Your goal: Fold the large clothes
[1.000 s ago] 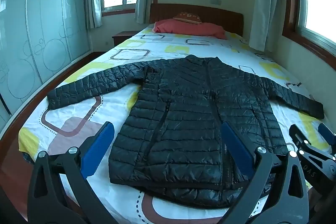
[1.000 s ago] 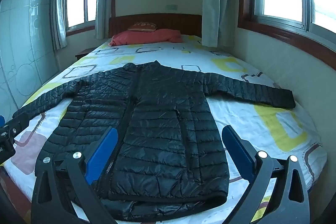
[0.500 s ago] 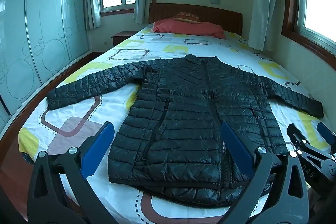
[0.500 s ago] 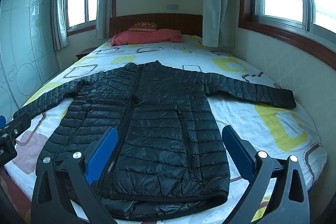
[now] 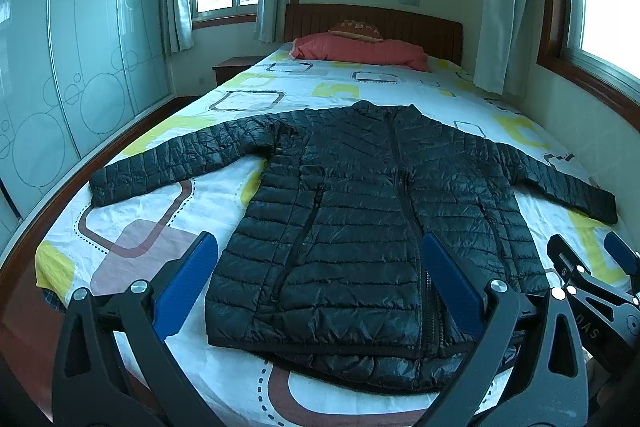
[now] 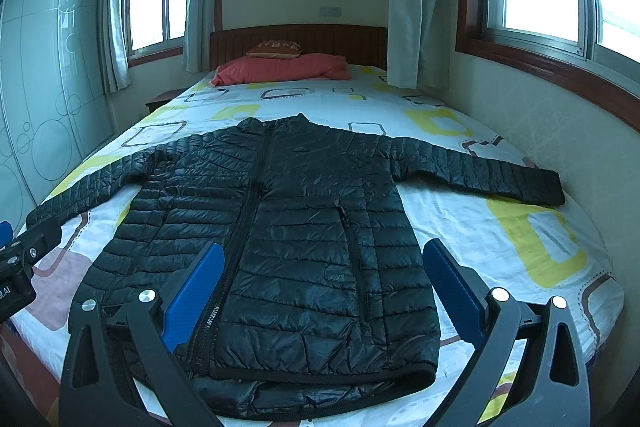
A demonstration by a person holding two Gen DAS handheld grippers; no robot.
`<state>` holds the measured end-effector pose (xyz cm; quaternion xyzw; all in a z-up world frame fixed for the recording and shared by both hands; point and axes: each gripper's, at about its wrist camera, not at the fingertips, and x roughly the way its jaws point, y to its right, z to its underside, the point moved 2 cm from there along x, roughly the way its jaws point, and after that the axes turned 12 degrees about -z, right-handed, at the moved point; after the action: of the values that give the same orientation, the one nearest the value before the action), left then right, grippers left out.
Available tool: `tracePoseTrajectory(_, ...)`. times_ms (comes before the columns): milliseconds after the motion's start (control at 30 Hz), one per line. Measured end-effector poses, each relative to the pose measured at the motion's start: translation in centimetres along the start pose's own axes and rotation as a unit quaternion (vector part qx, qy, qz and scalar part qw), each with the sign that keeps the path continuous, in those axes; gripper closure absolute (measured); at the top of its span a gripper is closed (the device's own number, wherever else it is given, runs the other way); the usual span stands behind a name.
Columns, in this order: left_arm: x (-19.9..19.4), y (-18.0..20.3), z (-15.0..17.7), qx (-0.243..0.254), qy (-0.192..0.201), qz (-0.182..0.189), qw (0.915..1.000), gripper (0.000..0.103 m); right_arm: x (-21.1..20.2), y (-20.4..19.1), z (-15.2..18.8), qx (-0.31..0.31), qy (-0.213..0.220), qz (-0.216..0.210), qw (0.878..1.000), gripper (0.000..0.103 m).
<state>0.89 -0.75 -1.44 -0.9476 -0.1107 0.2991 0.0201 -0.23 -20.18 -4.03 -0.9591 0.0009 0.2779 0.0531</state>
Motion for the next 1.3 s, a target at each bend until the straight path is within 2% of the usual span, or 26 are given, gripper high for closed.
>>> tracePoseTrajectory(1300, 0.29, -0.34, 0.6, 0.0, -0.003, 0.001, 1.0, 0.002, 0.06, -0.01, 0.06, -0.001, -0.002, 0.0, 1.0, 0.004)
